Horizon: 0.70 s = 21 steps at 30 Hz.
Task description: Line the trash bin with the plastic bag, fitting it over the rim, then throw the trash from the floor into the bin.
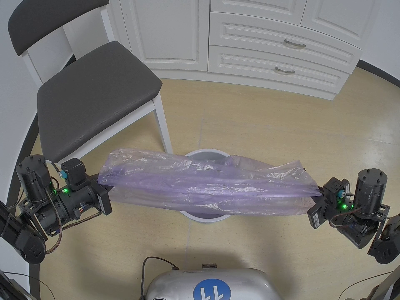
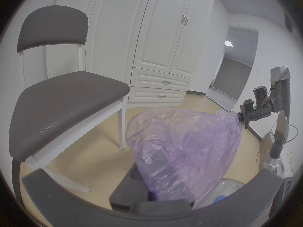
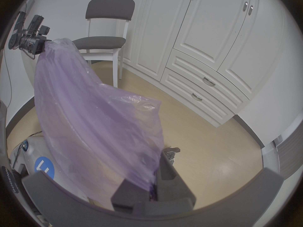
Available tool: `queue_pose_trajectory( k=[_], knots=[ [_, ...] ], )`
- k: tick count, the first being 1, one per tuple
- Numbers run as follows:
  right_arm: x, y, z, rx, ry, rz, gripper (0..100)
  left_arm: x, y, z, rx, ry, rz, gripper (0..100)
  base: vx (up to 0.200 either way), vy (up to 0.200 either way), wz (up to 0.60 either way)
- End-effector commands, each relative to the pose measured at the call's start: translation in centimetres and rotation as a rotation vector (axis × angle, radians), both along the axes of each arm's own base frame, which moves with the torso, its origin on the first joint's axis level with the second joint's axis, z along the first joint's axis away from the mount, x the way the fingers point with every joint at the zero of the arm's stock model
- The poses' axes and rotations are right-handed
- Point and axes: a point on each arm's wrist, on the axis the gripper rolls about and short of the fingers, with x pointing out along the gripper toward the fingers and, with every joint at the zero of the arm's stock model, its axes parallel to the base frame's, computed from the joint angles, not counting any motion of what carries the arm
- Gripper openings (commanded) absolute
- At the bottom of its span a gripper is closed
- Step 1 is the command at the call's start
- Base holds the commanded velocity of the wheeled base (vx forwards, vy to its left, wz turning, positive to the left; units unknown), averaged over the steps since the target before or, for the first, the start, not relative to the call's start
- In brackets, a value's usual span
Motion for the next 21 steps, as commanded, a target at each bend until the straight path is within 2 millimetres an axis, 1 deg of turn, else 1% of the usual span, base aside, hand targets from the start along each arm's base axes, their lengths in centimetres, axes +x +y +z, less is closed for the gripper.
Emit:
queue_pose_trajectory(
  k=[1, 8, 17, 21],
  knots=[
    [0.0, -0.3, 0.0, -0.002, 0.0, -0.014, 0, 0.2, 0.2, -0.3, 0.004, 0.011, 0.012, 0, 0.0, 0.0, 0.0],
    [0.1, -0.3, -0.2, -0.008, 0.009, -0.018, 0, 0.6, 0.8, -0.6, 0.006, 0.021, 0.04, 0, 0.0, 0.0, 0.0],
    [0.0, -0.8, -0.3, -0.01, 0.01, -0.038, 0, 1.4, 1.2, -1.1, 0.012, 0.038, 0.058, 0, 0.0, 0.0, 0.0],
    [0.0, -0.8, -0.3, -0.018, 0.01, -0.036, 0, 1.4, 1.2, -1.1, 0.014, 0.037, 0.059, 0, 0.0, 0.0, 0.0]
  ],
)
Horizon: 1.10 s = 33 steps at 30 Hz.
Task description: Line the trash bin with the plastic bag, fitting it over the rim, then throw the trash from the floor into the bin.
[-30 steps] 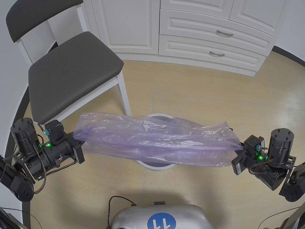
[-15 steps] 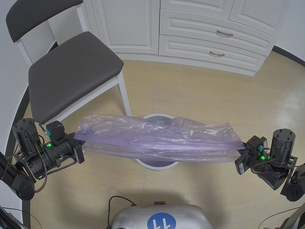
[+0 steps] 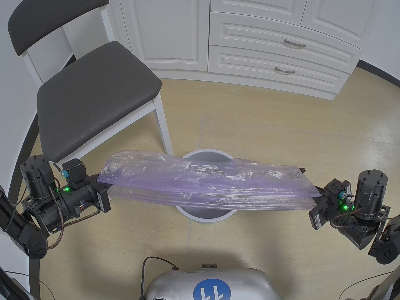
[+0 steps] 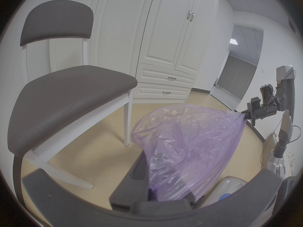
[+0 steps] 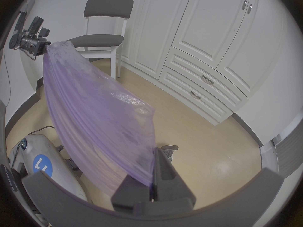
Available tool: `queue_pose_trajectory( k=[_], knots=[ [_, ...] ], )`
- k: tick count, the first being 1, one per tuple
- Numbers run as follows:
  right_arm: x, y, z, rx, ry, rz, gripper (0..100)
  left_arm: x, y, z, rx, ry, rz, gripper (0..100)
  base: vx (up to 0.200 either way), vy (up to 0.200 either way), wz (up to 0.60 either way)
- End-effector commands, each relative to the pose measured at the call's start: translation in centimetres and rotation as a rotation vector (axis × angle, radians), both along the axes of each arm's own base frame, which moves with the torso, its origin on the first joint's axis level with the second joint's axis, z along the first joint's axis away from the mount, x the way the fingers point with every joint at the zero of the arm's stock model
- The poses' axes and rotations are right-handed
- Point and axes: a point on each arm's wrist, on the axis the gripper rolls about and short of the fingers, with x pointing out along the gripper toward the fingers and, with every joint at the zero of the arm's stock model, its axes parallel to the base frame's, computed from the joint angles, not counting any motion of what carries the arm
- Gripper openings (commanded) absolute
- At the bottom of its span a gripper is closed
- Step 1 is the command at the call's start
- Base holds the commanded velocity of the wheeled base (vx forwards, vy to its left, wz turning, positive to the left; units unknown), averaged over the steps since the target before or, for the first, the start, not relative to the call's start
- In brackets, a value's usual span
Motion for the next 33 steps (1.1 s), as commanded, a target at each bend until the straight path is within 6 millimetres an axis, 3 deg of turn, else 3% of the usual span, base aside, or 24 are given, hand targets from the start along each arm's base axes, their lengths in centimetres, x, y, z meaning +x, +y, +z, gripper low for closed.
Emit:
queue_pose_trajectory(
  k=[1, 15, 23, 33],
  knots=[
    [0.0, -0.1, 0.0, -0.011, 0.0, -0.002, 0, 0.1, 0.0, -0.1, 0.001, 0.005, 0.005, 0, 0.0, 0.0, 0.0],
    [0.2, -0.5, 0.0, -0.02, -0.002, -0.019, 0, 0.5, 0.2, -0.2, 0.009, -0.001, 0.013, 0, 0.0, 0.0, 0.0],
    [-0.3, -0.3, 0.9, -0.016, -0.044, -0.001, 0, 1.5, -1.1, -0.1, -0.019, -0.092, -0.026, 0, 0.0, 0.0, 0.0],
    [-3.8, 1.1, 3.2, 0.034, -0.149, 0.095, 0, 0.1, -4.2, 0.3, -0.044, -0.167, -0.139, 0, 0.0, 0.0, 0.0]
  ],
)
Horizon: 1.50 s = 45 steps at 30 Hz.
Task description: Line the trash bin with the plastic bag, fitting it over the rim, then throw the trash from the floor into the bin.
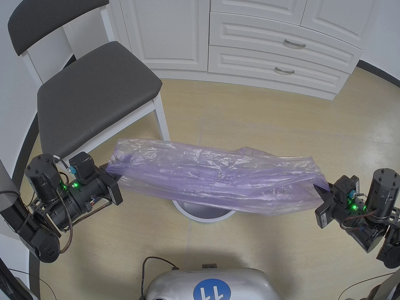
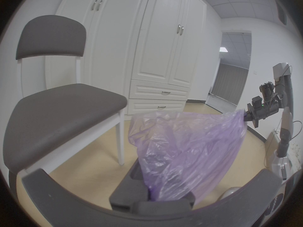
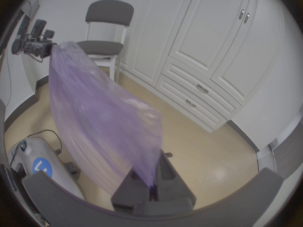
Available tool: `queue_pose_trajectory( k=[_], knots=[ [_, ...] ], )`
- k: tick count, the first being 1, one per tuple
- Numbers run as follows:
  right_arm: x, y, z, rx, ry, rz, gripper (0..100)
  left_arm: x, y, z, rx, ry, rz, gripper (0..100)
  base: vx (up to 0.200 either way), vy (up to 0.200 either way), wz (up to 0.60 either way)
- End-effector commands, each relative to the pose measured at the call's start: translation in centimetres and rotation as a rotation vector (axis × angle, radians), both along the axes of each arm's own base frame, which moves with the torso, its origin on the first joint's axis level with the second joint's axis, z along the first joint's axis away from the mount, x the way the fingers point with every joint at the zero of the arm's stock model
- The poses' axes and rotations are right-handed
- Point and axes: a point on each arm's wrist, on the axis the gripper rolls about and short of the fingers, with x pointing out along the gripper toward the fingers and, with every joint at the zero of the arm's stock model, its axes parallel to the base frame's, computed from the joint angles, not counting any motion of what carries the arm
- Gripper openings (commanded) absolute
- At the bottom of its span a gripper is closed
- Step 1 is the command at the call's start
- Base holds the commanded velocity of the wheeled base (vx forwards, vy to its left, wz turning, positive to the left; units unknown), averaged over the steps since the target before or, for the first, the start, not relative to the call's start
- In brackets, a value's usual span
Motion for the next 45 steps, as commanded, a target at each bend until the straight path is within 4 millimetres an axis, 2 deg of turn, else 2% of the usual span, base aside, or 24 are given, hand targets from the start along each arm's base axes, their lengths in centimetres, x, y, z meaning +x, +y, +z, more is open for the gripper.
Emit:
queue_pose_trajectory(
  k=[1, 9, 16, 20, 22, 24, 28, 29, 33, 34, 35, 37, 39, 45],
  knots=[
    [-2.0, 0.7, 1.3, 0.036, -0.061, 0.054, 0, -0.8, -2.0, -0.2, 0.0, 0.003, -0.063, 0, 0.0, 0.0, 0.0],
    [-1.9, 1.2, 1.2, 0.032, -0.053, 0.07, 0, -0.9, -4.0, -1.0, 0.001, 0.034, -0.09, 0, 0.0, 0.0, 0.0],
    [-1.9, 2.3, 0.9, 0.044, -0.046, 0.112, 0, -1.2, -5.8, -0.5, -0.055, 0.044, -0.125, 0, 0.0, 0.0, 0.0],
    [-1.6, 3.4, 0.6, 0.094, -0.073, 0.136, 0, -1.1, -7.9, -0.2, -0.125, 0.061, -0.12, 0, 0.0, 0.0, 0.0],
    [-1.6, 3.4, 0.6, 0.105, -0.089, 0.137, 0, -0.9, -8.3, -0.2, -0.133, 0.063, -0.116, 0, 0.0, 0.0, 0.0],
    [-2.1, 3.4, 1.1, 0.132, -0.123, 0.156, 0, -0.8, -9.1, -0.7, -0.135, 0.078, -0.104, 0, 0.0, 0.0, 0.0],
    [-2.6, 4.2, 2.3, 0.167, -0.156, 0.199, 0, -0.8, -9.7, -0.3, -0.148, 0.062, -0.114, 0, 0.0, 0.0, 0.0],
    [-2.5, 5.4, 3.5, 0.189, -0.174, 0.234, 0, -0.3, -10.1, 0.4, -0.17, 0.034, -0.129, 0, 0.0, 0.0, 0.0],
    [-2.3, 6.9, 6.4, 0.165, -0.117, 0.279, 0, 1.1, -11.1, 1.8, -0.218, -0.023, -0.141, 0, 0.0, 0.0, 0.0],
    [-2.3, 6.9, 6.4, 0.165, -0.117, 0.279, 0, 1.1, -11.1, 1.8, -0.218, -0.023, -0.141, 0, 0.0, 0.0, 0.0],
    [-2.1, 7.4, 7.2, 0.22, -0.051, 0.273, 0, 1.4, -11.2, 2.7, -0.233, -0.056, -0.159, 0, 0.0, 0.0, 0.0],
    [-1.9, 7.9, 7.4, 0.313, 0.004, 0.274, 0, 1.5, -11.0, 3.3, -0.236, -0.073, -0.197, 0, 0.0, 0.0, 0.0],
    [-1.1, 8.6, 6.6, 0.416, 0.09, 0.29, 0, 1.5, -9.9, 4.3, -0.222, -0.087, -0.269, 0, 0.0, 0.0, 0.0],
    [1.4, 10.6, 4.6, 0.532, 0.209, 0.261, 0, 0.5, -9.4, 5.1, -0.172, 0.011, -0.332, 0, 0.0, 0.0, 0.0]
  ],
)
